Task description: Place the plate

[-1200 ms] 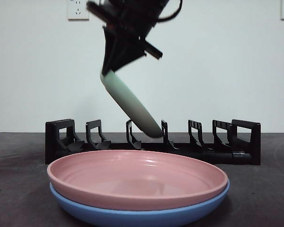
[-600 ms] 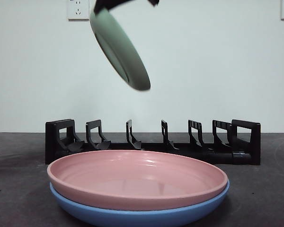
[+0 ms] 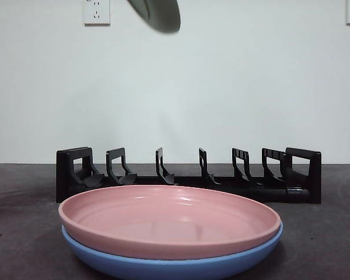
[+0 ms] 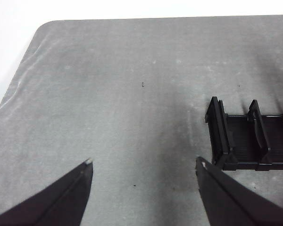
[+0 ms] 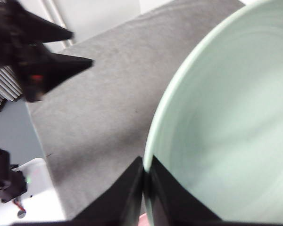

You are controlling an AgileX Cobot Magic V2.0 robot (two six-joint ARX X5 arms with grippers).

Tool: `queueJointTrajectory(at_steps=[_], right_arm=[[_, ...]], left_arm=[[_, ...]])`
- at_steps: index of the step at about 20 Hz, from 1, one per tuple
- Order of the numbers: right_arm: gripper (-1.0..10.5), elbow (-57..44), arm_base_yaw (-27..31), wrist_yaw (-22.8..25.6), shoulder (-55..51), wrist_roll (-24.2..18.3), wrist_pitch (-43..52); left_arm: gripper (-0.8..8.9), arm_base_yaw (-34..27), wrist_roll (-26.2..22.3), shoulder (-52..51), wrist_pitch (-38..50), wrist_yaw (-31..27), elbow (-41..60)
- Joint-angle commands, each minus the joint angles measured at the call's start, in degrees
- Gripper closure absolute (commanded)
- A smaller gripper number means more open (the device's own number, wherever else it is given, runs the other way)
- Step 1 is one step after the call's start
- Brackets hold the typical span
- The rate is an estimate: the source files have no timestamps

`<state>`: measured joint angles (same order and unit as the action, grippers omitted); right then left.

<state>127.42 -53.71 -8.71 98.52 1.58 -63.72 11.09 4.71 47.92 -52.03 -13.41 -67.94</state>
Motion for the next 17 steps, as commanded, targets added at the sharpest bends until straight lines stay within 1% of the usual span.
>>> queueJointTrajectory(at_steps=[1,4,6,8,10,14,17], right_arm=[[9.4,1.9,-3.19,1.97,-1.6,-0.98,1.25],[9.4,1.77,-6.34,3.43,-3.96,-1.01,2.32],[9.4,1.16,-7.96,5.49,-5.51,-1.01,2.97],[9.4,-3.3,-10.43,8.46,-8.72,-2.51,7.54],[9.4,-11.87,-12.26,9.64,-13.46,-2.89,13.09],[9.4,-34.03,-15.39,14.01,-24.72,-2.51,23.63],[9.4,-47.91,-19.52,21.59,-31.41,-1.27,27.54]], left_arm=[[4.73,0.0,0.5,0.15,0.61,-0.09,-0.98],[4.73,0.0,0.5,0.15,0.63,-0.09,-0.98],[4.73,0.0,0.52,0.15,0.63,-0.09,-0.98],[4.73,0.0,0.55,0.15,0.61,-0.09,-0.98],[4.73,0.0,0.55,0.15,0.55,-0.09,-0.98],[4.73,0.0,0.7,0.15,0.52,-0.09,-0.98],[4.73,0.0,0.79,0.15,0.57,-0.09,-0.98]])
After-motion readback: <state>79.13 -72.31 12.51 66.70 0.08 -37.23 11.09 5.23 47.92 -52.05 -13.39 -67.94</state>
